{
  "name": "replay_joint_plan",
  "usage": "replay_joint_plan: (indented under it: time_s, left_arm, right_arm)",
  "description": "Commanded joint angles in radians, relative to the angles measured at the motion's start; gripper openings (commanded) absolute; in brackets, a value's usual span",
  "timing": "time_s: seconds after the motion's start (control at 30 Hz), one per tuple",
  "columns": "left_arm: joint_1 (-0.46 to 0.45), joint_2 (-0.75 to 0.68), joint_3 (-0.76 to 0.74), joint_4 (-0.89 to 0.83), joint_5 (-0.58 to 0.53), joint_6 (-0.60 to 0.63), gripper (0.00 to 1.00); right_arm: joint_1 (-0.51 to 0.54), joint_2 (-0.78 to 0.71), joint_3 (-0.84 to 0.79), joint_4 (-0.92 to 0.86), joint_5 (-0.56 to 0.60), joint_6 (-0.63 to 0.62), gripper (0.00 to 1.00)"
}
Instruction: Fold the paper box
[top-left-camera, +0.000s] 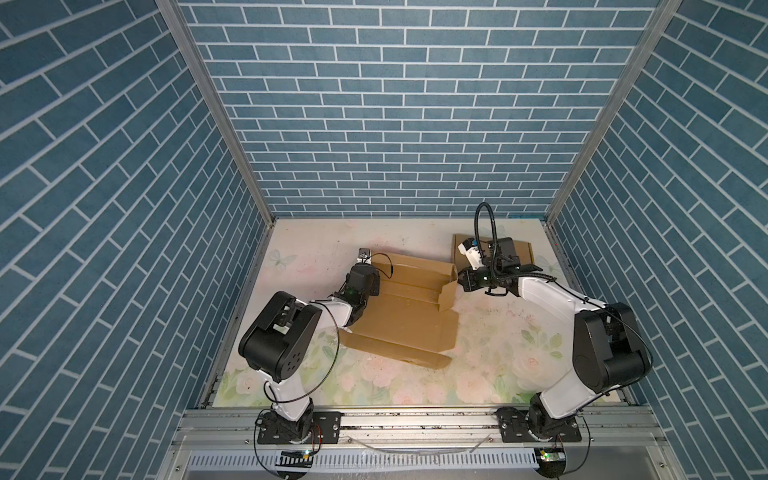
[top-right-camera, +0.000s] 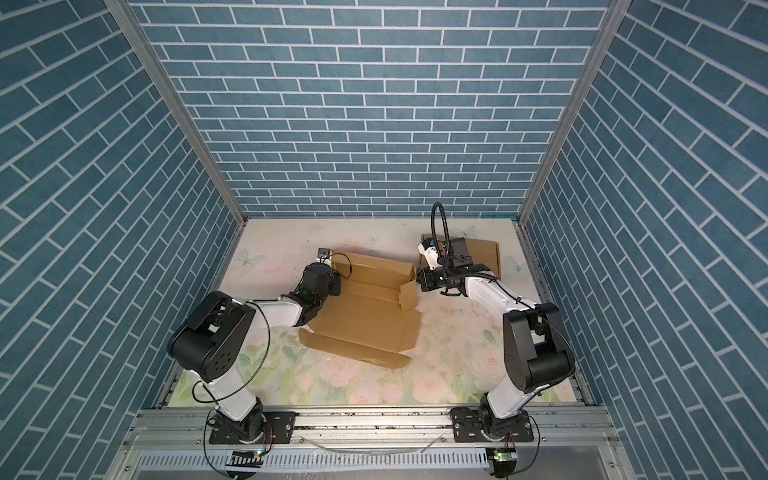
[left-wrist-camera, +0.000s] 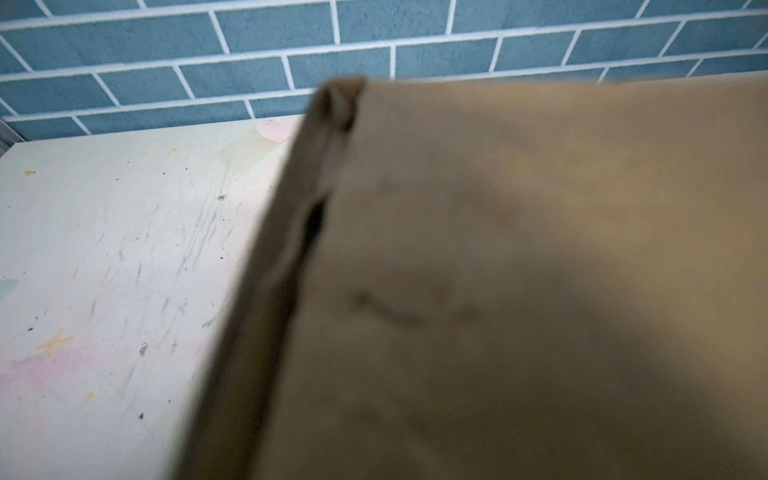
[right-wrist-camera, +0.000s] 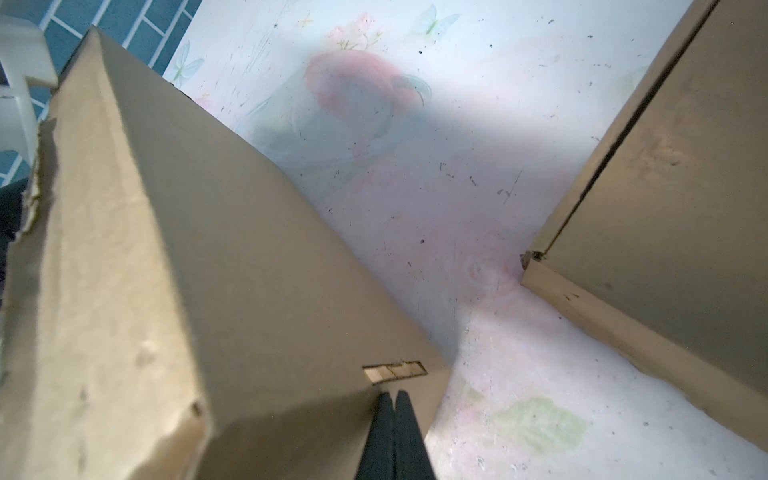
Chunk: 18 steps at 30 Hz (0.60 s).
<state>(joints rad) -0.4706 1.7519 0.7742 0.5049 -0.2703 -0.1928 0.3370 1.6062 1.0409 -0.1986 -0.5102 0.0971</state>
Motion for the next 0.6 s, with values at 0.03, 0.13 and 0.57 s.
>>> replay_joint_plan:
  time_s: [0.03,0.13,0.57]
  left_arm:
    - [-0.003,0.026,-0.018,-0.129,0.029,-0.020,0.00]
    - [-0.003,0.025,-0.021,-0.136,0.034,-0.023,0.00]
    - [-0.003,0.017,-0.032,-0.138,0.033,-0.025,0.00]
  right_arm:
    - [0.038,-0.062,-0.092,0.095,-0.016,0.062,0.06]
    - [0.046,-0.093,-0.164,0.148,0.000,0.048,0.11]
    - [0.121,-0.083,-0.198,0.112,0.145,-0.039,0.31]
